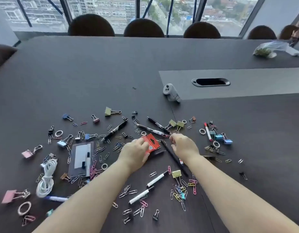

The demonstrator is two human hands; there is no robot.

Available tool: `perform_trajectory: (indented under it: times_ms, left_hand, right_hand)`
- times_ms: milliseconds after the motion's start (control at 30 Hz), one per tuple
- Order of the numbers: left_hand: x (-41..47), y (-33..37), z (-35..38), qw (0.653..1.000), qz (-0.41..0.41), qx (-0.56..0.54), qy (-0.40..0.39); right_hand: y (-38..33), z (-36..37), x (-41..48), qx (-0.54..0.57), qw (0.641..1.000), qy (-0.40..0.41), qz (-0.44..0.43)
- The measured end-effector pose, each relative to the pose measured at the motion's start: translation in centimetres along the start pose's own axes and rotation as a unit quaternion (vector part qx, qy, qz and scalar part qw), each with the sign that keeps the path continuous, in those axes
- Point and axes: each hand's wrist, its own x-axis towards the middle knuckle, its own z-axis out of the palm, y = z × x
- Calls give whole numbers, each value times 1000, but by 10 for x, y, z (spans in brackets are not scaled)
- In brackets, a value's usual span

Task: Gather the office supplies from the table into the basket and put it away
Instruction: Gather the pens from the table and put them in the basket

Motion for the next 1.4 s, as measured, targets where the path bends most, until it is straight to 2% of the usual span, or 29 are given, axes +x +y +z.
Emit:
perform_trajectory:
  times_ms: [67, 133, 233, 367, 433, 600, 667, 767, 833, 867, 933, 1000, 1067, 1200, 1400]
  left_hand:
    - [1, 3, 14, 998, -2, 35, -58]
    - [0, 0, 28, 996, -12, 45, -70]
    - [2, -3, 41, 996, -22, 46, -79]
    - [4, 0, 48, 999, -29, 43, -15]
    - [4, 1, 53, 997, -29, 58, -33]
    - [-1, -9, 75, 996, -4, 85, -12]
    - [-3, -12, 77, 999, -15, 43, 12]
    - [-8, -8, 65, 996, -41, -50, 59]
    - [-10, -12, 69, 997, -47, -37, 58]
    - [-12, -15, 70, 998, -39, -42, 40]
    - [-11, -19, 71, 994, 24, -45, 93]
    - [-12, -20, 71, 992, 3, -62, 110]
    - [-15, -16, 64, 992, -21, -84, 93]
    - [-22, -15, 66, 986, 11, -113, 119]
    - [-73, 7, 83, 988, 19, -96, 122]
  right_hand:
    - [7, 13, 1, -6, 999, -24, 25]
    - [12, 29, -1, -18, 998, -48, 47]
    - [18, 47, 0, -19, 998, -33, 57]
    - [18, 54, 5, -13, 998, -5, 60]
    - [16, 53, 5, 6, 998, 7, 67]
    - [23, 42, 2, 61, 990, 59, 110]
    - [30, 41, 6, 63, 987, 59, 132]
    - [36, 43, 14, 30, 986, 18, 162]
    - [36, 46, 18, 8, 986, 15, 168]
    - [35, 47, 19, -3, 987, 23, 160]
    - [34, 50, 17, -19, 990, 49, 132]
    - [36, 52, 12, -10, 992, 77, 96]
    - [37, 53, 6, 15, 992, 108, 58]
    - [40, 54, -11, -35, 985, 167, -15]
    - [44, 77, -64, -35, 973, 224, -46]
